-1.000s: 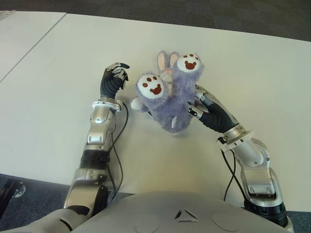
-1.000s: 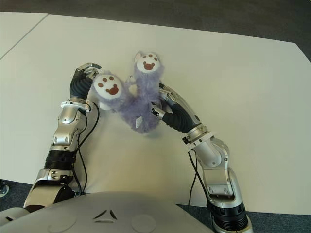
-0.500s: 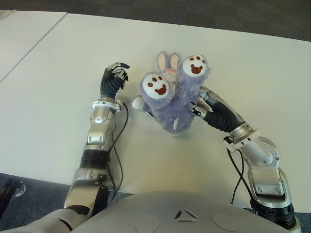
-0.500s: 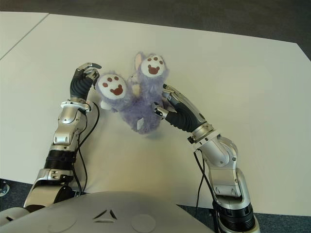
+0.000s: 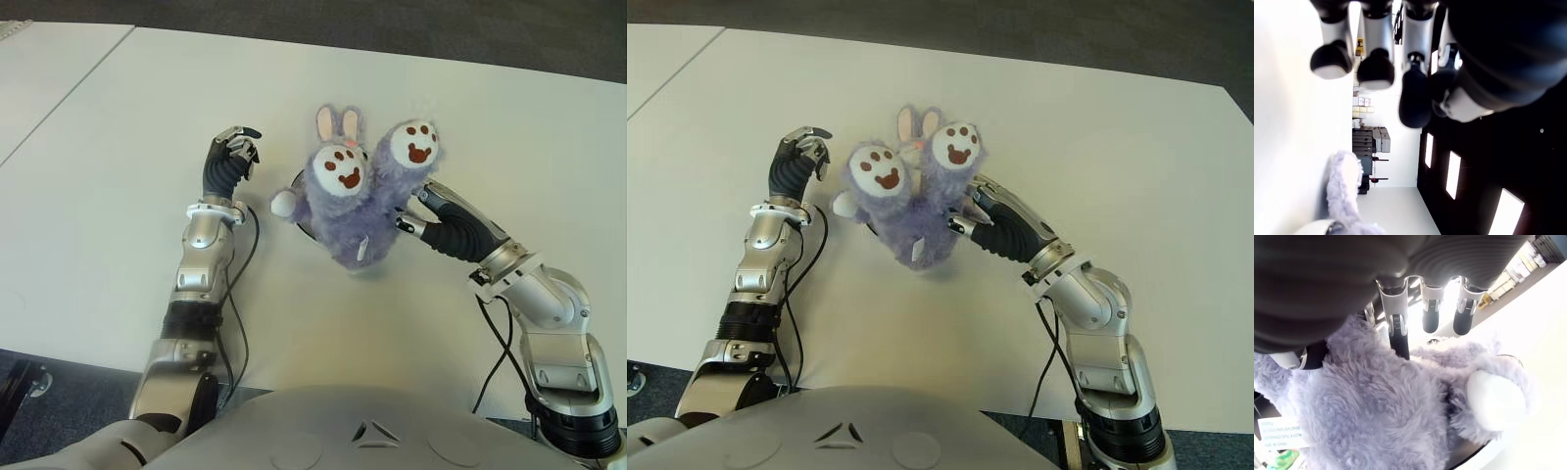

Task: Put the doll into the plate.

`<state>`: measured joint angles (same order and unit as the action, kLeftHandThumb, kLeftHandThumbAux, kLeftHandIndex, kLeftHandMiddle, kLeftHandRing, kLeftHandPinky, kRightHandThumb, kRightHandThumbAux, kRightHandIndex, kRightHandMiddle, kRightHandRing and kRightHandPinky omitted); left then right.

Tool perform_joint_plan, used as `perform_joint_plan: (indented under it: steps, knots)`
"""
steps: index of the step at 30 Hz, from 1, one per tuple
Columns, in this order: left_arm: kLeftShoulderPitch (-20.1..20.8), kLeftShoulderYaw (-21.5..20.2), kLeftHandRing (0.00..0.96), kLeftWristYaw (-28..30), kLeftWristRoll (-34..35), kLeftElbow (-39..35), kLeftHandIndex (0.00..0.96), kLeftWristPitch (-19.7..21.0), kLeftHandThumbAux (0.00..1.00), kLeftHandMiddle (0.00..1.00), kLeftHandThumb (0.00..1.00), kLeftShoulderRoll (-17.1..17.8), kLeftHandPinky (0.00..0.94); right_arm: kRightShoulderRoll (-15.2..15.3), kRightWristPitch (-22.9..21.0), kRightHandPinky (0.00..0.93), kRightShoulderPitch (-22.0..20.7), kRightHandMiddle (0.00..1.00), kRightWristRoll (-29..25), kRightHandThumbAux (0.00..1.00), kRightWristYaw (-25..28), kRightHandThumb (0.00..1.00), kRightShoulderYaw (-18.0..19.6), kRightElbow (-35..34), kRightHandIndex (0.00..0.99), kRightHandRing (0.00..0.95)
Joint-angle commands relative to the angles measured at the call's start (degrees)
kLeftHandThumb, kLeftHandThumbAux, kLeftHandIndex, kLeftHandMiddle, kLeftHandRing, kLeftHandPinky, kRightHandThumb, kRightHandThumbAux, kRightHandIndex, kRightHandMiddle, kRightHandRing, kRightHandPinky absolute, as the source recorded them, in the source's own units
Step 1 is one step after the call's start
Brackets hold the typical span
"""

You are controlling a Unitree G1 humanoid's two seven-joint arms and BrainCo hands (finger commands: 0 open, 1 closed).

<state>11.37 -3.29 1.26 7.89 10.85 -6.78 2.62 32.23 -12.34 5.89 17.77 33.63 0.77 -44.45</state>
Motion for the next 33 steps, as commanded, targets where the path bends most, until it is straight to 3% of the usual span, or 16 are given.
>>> perform_joint_plan:
  steps: [1, 7, 16, 24, 33]
  knots:
    - [-3.2, 0.7, 0.853, -0.3, 0.0, 2.6, 0.444, 0.7, 0.703, 0.845, 0.713, -2.9, 0.860, 6.4, -4.6, 0.000, -6.9, 0.000, -6.0, 0.208, 7.2, 0.642, 4.4, 1.0, 0.000, 0.000]
    - [-3.3, 0.8, 0.854, -0.2, 0.0, 2.5, 0.444, 0.6, 0.703, 0.846, 0.712, -2.9, 0.859, 12.3, -7.4, 0.005, -11.9, 0.000, -12.8, 0.245, 13.8, 0.683, 6.7, 2.5, 0.000, 0.000]
    - [-3.3, 0.9, 0.855, 0.0, 0.0, 2.8, 0.444, 0.3, 0.703, 0.847, 0.713, -2.8, 0.862, 18.5, -2.2, 0.000, -16.6, 0.000, -19.0, 0.225, 19.5, 0.656, 8.0, 8.2, 0.000, 0.000]
    - [-3.4, 1.1, 0.859, 0.2, -0.4, 3.1, 0.444, -0.3, 0.703, 0.850, 0.713, -2.6, 0.865, 18.6, 3.5, 0.009, -17.7, 0.000, -23.4, 0.216, 20.0, 0.680, 10.0, 14.8, 0.000, 0.000]
    - [-3.3, 1.1, 0.859, 0.4, -0.3, 3.4, 0.444, -0.6, 0.703, 0.847, 0.712, -2.4, 0.864, 19.0, 5.6, 0.202, -19.3, 0.000, -32.8, 0.233, 24.2, 0.667, 12.7, 22.3, 0.000, 0.000]
